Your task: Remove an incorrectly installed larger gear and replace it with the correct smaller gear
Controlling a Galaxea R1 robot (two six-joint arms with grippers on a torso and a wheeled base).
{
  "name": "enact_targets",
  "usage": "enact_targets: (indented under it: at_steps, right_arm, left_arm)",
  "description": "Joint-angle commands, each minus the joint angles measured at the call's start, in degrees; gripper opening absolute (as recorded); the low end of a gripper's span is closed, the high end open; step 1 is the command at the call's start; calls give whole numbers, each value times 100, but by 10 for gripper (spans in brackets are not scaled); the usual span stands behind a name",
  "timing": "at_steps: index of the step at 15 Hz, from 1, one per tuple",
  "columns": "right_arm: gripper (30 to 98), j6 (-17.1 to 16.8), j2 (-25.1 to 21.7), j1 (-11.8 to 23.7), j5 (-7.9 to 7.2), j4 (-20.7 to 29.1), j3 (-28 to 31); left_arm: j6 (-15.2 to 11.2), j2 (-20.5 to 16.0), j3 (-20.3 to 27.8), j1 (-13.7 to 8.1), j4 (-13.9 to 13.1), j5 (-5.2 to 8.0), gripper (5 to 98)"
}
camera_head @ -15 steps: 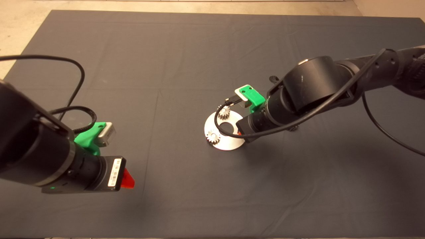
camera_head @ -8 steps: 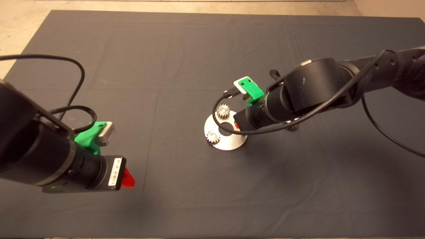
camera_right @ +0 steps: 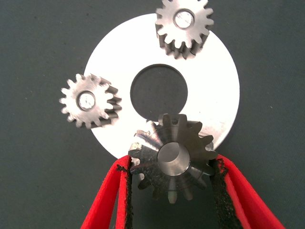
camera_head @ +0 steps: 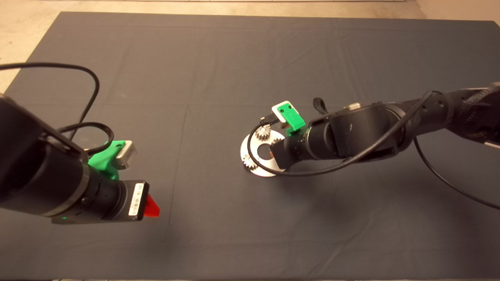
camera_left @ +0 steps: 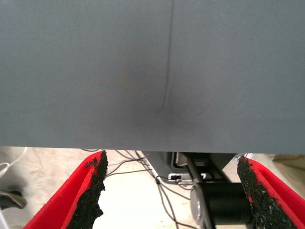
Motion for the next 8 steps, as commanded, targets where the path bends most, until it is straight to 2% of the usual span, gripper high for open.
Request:
enact_targets:
  at_steps: [1, 5, 8]
  right_arm:
    - [340, -88, -469, 79, -716, -323, 307]
    - [340, -408, -782, 79, -716, -323, 402]
    - [340, -462, -801, 79, -716, -340, 402]
  left_arm:
    - [-366, 24, 127, -38, 298, 757, 690]
    - [-609, 119, 189, -36, 393, 757, 690]
    - [-672, 164, 198, -38, 445, 757, 690]
